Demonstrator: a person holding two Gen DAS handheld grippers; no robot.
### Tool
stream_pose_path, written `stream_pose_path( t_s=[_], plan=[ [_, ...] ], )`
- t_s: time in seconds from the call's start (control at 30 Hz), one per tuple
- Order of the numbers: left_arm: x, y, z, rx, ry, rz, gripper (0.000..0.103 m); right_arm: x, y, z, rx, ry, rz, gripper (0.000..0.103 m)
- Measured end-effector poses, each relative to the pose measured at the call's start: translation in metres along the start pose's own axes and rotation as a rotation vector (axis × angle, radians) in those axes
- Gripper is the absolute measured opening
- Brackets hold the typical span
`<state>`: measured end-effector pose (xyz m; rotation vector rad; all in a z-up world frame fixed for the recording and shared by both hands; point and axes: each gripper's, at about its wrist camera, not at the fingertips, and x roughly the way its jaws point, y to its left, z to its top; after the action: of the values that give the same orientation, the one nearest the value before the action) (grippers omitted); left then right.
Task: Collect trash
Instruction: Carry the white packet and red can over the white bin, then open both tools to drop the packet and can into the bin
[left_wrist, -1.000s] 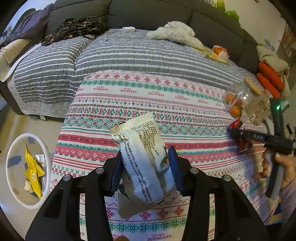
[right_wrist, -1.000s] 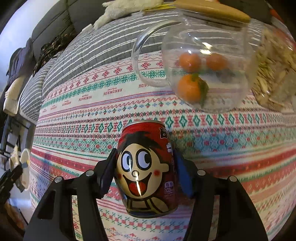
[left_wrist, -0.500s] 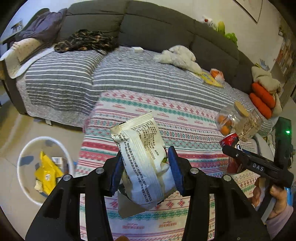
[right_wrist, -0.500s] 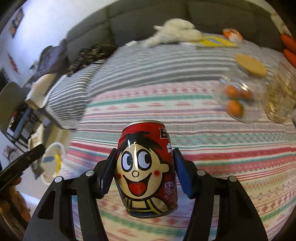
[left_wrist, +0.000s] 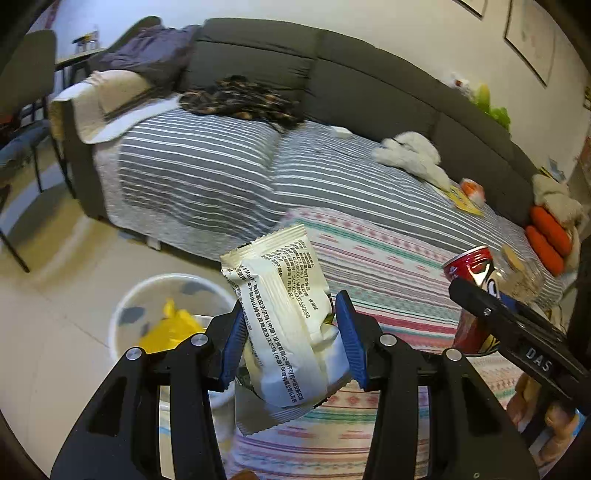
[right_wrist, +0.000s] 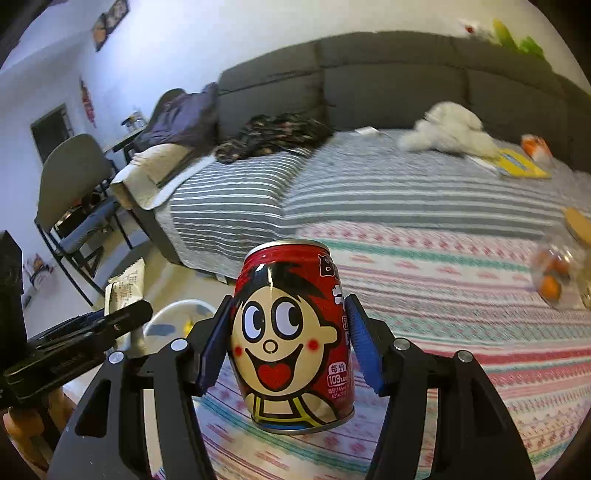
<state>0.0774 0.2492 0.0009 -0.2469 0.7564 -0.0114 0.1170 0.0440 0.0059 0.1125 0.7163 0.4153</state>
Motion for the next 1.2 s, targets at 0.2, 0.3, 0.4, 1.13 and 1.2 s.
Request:
stream_pose_path(
  t_s=[0.2, 0.3, 0.4, 1.13, 1.2],
  plan=[
    [-0.002, 0.045, 0.007, -0.063, -0.016, 0.086, 0.044, 0.027, 0.048, 0.004, -0.035, -0.019, 0.019, 0.059],
    [0.0, 0.063, 0.01, -0.087, -0.018, 0.122, 0.044, 0.04, 0.062, 0.003, -0.047, -0.02, 0.019, 0.059],
    [0.006, 0.083, 0.011, -0.114, -0.009, 0.156, 0.044, 0.051, 0.074, 0.001, -0.062, -0.018, 0.017, 0.059],
    [-0.009, 0.141, 0.027, -0.307, -0.023, 0.149, 0.07, 0.121, 0.131, -0.017, -0.157, 0.067, 0.033, 0.059],
    [-0.013, 0.144, 0.028, -0.321, -0.036, 0.153, 0.071, 0.126, 0.138, -0.019, -0.165, 0.074, 0.042, 0.059]
  ],
)
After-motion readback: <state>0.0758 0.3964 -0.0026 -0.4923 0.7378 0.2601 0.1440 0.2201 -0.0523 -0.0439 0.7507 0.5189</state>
